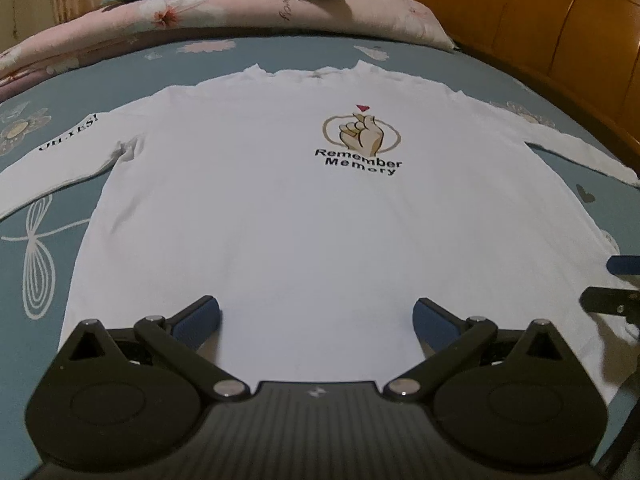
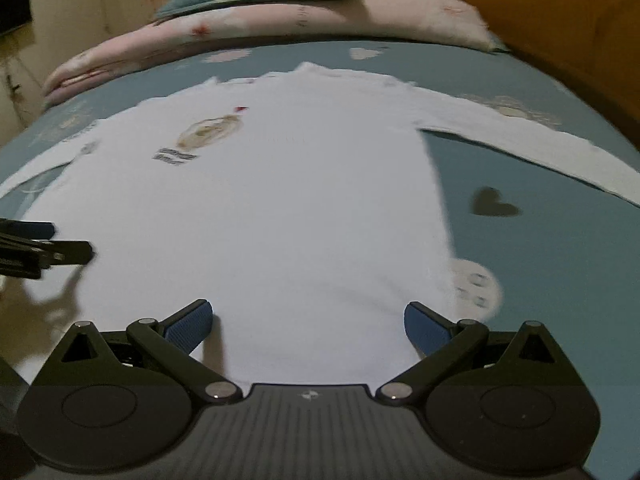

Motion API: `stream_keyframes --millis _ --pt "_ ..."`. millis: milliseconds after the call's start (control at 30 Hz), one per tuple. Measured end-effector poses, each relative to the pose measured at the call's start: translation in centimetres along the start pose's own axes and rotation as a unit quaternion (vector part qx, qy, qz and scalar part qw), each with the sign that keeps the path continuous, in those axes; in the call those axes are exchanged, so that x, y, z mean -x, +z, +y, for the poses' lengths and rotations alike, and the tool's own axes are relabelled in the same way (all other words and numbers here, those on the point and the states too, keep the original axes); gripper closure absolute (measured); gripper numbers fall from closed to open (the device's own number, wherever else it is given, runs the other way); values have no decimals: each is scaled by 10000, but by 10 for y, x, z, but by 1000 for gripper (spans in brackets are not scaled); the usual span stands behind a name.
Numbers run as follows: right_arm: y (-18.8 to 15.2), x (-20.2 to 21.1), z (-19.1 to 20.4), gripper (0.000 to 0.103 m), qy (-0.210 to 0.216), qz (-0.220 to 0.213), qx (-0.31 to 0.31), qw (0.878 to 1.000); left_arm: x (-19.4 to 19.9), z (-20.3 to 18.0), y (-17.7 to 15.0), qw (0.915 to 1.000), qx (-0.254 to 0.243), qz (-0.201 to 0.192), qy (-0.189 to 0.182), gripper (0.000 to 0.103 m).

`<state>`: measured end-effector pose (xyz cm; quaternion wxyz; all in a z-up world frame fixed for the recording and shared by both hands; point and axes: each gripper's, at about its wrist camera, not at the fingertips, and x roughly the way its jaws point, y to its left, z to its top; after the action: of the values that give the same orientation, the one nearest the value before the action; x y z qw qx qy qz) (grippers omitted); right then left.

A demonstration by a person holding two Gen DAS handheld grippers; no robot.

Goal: Fold clothes

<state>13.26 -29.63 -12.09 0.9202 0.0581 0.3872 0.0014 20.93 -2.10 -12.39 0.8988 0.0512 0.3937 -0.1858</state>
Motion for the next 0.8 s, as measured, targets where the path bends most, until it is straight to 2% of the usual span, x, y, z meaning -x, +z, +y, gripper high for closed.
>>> stream_keyframes --millis 133,200,300,433,533,600,800 --pt "2 16 0 0 -88 -24 -331 9994 2 1 0 9999 -84 102 -63 1" --pt "4 24 6 0 117 -36 -420 9990 3 2 -1 9998 -72 138 -100 1" --pt "3 25 27 0 188 56 -218 9996 4 3 -1 9998 -90 151 -123 1" --pt "-11 17 50 0 23 352 141 9993 6 4 -1 9997 -64 181 -143 1" --pt "-26 22 58 0 -156 509 550 9971 7 6 0 9996 -14 220 -183 1" --pt "-31 31 54 0 -199 550 496 9971 8 7 1 9995 48 228 -204 1" --pt "-25 60 75 0 442 90 575 9973 7 7 -1 9996 -8 228 -190 1"
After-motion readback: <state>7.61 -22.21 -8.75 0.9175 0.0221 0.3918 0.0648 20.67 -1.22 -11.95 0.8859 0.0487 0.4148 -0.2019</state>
